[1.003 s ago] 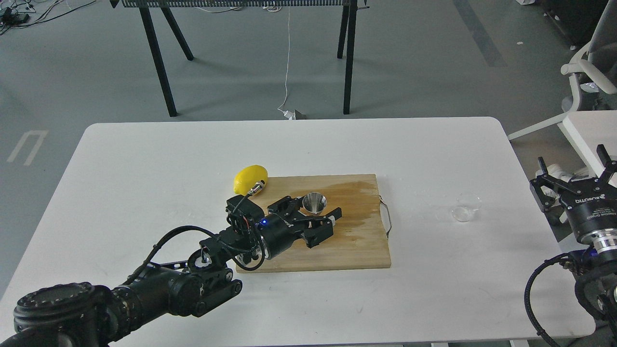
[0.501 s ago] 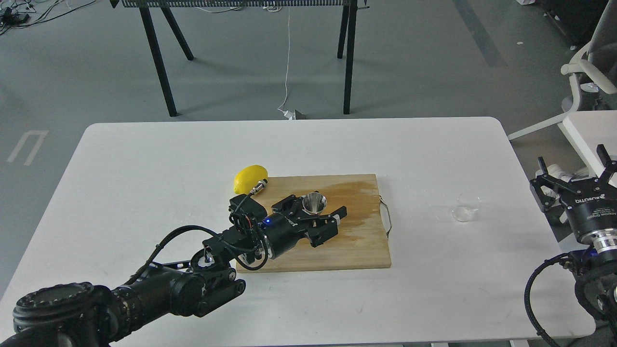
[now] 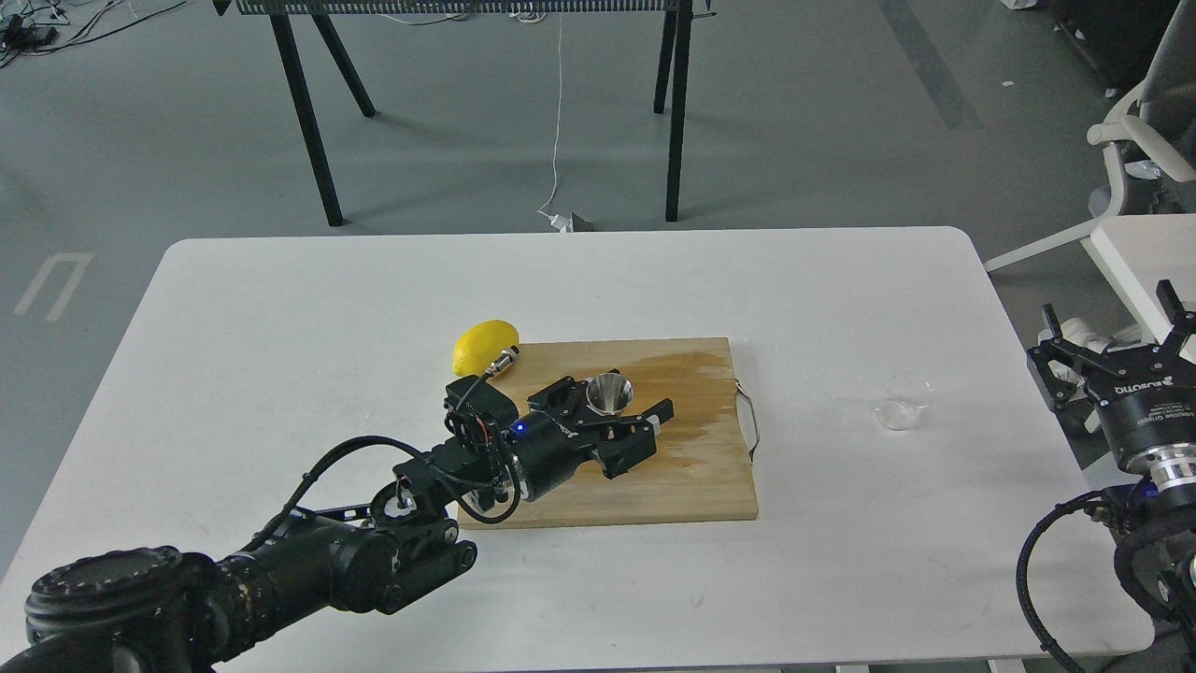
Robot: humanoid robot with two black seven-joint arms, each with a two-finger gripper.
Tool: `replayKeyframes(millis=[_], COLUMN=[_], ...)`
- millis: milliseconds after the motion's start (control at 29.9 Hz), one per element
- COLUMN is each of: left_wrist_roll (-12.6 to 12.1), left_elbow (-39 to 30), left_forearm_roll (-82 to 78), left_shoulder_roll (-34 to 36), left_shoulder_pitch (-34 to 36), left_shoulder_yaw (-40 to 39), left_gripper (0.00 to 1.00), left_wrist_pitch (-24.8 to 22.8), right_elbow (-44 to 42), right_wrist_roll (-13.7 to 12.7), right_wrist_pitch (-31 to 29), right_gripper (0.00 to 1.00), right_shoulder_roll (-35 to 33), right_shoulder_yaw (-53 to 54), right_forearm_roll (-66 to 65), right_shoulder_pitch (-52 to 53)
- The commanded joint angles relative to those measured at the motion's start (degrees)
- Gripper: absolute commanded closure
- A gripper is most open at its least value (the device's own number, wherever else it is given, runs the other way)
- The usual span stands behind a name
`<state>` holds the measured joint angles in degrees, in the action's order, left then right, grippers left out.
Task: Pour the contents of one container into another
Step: 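Open the left gripper and pull it back from the jigger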
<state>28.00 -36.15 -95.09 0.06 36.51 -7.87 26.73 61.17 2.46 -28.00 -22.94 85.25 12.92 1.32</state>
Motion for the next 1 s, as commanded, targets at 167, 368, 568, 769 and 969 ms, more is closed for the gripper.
replayKeyframes(millis=[167, 368, 568, 769, 969], left_wrist_roll=[0.0, 0.0, 0.0, 0.0, 0.0], left_elbow=[-0.9, -0.8, -0.8, -0.9, -0.9], left_forearm_roll=[0.0, 0.0, 0.0, 0.0, 0.0], left_shoulder_roll=[1.8, 2.5, 3.1, 4.0, 4.2], left_shoulder_pitch=[-1.2, -1.4, -1.8, -2.2, -3.2], left_shoulder_yaw=[0.0, 0.0, 0.0, 0.0, 0.0], left_gripper=[0.08, 0.08, 0.08, 0.08, 0.08], left_wrist_pitch=[0.0, 0.0, 0.0, 0.0, 0.0], right_elbow=[0.0, 0.0, -0.1, -0.4, -0.6], right_wrist_roll=[0.0, 0.0, 0.0, 0.0, 0.0], right_wrist_pitch=[0.0, 0.0, 0.0, 0.0, 0.0], right_gripper=[0.01, 0.01, 0.01, 0.01, 0.01], right_shoulder_roll=[-0.1, 0.0, -0.1, 0.0, 0.0], right_shoulder_yaw=[0.0, 0.0, 0.0, 0.0, 0.0], right_forearm_roll=[0.0, 0.0, 0.0, 0.0, 0.0], right_shoulder_pitch=[0.0, 0.0, -0.1, -0.1, -0.1])
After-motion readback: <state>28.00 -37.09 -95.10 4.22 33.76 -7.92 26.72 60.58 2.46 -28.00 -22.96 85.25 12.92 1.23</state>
